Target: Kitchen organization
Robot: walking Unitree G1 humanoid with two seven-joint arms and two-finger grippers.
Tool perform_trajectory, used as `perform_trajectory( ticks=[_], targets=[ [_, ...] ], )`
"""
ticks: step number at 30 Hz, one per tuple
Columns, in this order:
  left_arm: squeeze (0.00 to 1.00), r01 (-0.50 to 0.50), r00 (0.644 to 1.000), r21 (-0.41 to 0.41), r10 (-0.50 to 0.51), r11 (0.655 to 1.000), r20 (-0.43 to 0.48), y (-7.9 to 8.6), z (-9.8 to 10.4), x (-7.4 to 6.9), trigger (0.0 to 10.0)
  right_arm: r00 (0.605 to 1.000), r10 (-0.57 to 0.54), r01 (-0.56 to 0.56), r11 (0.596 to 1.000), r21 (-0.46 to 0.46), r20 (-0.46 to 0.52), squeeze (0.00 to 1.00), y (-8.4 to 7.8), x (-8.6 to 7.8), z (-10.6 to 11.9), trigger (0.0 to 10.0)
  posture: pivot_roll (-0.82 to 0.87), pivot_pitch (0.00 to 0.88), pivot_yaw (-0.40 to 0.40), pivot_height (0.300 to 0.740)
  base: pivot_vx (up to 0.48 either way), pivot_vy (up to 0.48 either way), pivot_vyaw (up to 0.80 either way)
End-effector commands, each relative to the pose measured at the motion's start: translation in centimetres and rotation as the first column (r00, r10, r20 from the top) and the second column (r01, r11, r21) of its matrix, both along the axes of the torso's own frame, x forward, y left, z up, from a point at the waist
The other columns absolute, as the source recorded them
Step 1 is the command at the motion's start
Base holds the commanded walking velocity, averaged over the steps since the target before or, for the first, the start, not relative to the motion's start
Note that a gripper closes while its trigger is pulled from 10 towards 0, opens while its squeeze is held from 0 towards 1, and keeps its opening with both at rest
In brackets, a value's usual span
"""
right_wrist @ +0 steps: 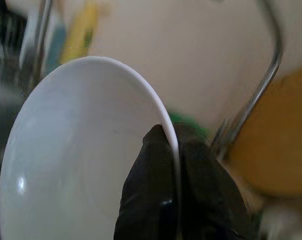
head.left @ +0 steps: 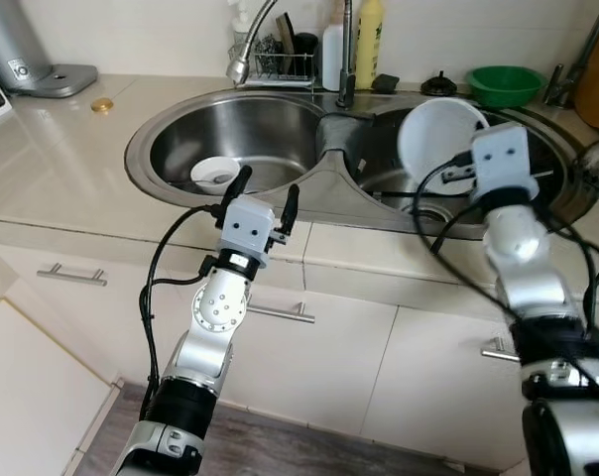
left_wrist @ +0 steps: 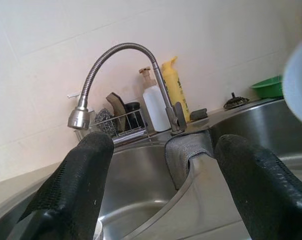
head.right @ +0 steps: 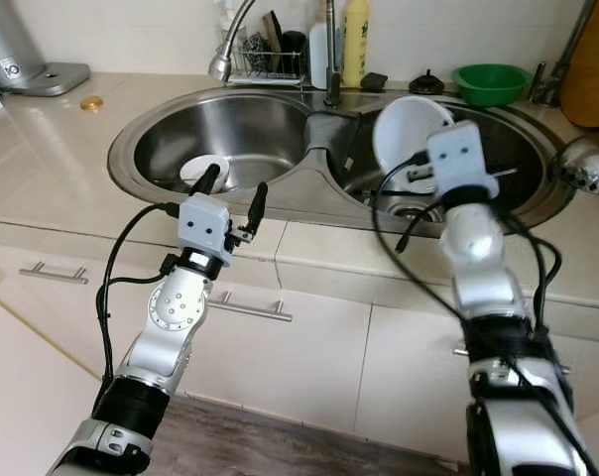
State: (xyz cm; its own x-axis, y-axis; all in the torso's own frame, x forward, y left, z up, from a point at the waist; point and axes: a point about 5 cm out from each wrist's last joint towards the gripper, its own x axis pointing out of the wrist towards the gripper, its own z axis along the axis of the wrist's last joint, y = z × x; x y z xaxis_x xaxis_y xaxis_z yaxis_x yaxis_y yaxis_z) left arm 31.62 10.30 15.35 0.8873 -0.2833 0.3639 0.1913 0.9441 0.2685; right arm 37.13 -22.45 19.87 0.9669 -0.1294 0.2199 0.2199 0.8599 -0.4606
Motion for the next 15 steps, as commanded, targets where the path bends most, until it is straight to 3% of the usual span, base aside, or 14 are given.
perform_trajectory(
  ticks=[1, 2, 3, 4, 5, 6, 7, 8, 15],
  targets=[
    [0.0, -0.008, 1.0, 0.01, 0.008, 1.0, 0.008, 0.1, 0.2, 0.2, 10.0, 0.985, 0.029, -0.033, 0.999, -0.022, -0.172, 0.0, 0.5, 0.3, -2.5, 10.0, -0.18, 0.0, 0.045, 0.74, 0.0, 0.0, 0.0],
    [0.0, -0.009, 1.0, 0.01, 0.009, 1.0, 0.007, 0.2, 0.2, 0.2, 10.0, 0.964, 0.036, -0.048, 0.998, -0.038, -0.262, 0.0, 0.6, 0.3, -3.9, 10.0, -0.17, 0.0, 0.041, 0.74, 0.0, 0.0, 0.0],
    [0.0, -0.009, 1.0, 0.01, 0.009, 1.0, 0.007, 0.2, 0.2, 0.2, 10.0, 0.964, 0.036, -0.048, 0.998, -0.038, -0.262, 0.0, 0.6, 0.3, -3.9, 10.0, -0.17, 0.0, 0.041, 0.74, 0.0, 0.0, 0.0],
    [0.0, -0.011, 1.0, 0.009, 0.011, 1.0, 0.006, 0.2, 0.1, 0.1, 10.0, 0.937, 0.041, -0.054, 0.998, -0.027, -0.346, 0.0, 0.7, 0.1, -5.6, 10.0, -0.17, 0.0, 0.038, 0.74, 0.0, 0.0, 0.0],
    [0.0, -0.012, 1.0, 0.009, 0.012, 1.0, 0.006, 0.2, 0.1, 0.0, 10.0, 0.941, 0.037, -0.04, 0.999, -0.003, -0.336, 0.0, 0.6, 0.0, -5.6, 10.0, -0.17, 0.0, 0.038, 0.74, 0.0, 0.0, 0.0],
    [0.0, -0.013, 1.0, 0.009, 0.013, 1.0, 0.006, 0.2, 0.1, 0.0, 10.0, 0.949, 0.03, -0.023, 0.999, 0.024, -0.315, 0.13, 0.4, 0.0, -5.5, 10.0, -0.17, 0.0, 0.038, 0.74, 0.0, 0.0, 0.0],
    [0.0, -0.013, 1.0, 0.009, 0.013, 1.0, 0.006, 0.2, 0.1, 0.0, 10.0, 0.949, 0.03, -0.023, 0.999, 0.024, -0.315, 0.13, 0.4, 0.0, -5.5, 10.0, -0.17, 0.0, 0.038, 0.74, 0.0, 0.0, 0.0],
    [0.0, -0.014, 1.0, 0.009, 0.014, 1.0, 0.006, 0.3, 0.1, 0.0, 10.0, 0.953, 0.023, -0.011, 0.999, 0.041, -0.302, 1.0, 0.3, 0.0, -5.3, 10.0, -0.17, 0.0, 0.038, 0.74, 0.0, 0.0, 0.0],
    [0.0, -0.015, 1.0, 0.007, 0.015, 1.0, 0.007, 0.3, 0.1, 0.0, 10.0, 0.984, 0.02, 0.0, 0.993, 0.115, -0.179, 1.0, 0.1, 0.4, -3.4, 10.0, -0.17, 0.0, 0.04, 0.74, 0.0, 0.0, 0.0]
  ],
)
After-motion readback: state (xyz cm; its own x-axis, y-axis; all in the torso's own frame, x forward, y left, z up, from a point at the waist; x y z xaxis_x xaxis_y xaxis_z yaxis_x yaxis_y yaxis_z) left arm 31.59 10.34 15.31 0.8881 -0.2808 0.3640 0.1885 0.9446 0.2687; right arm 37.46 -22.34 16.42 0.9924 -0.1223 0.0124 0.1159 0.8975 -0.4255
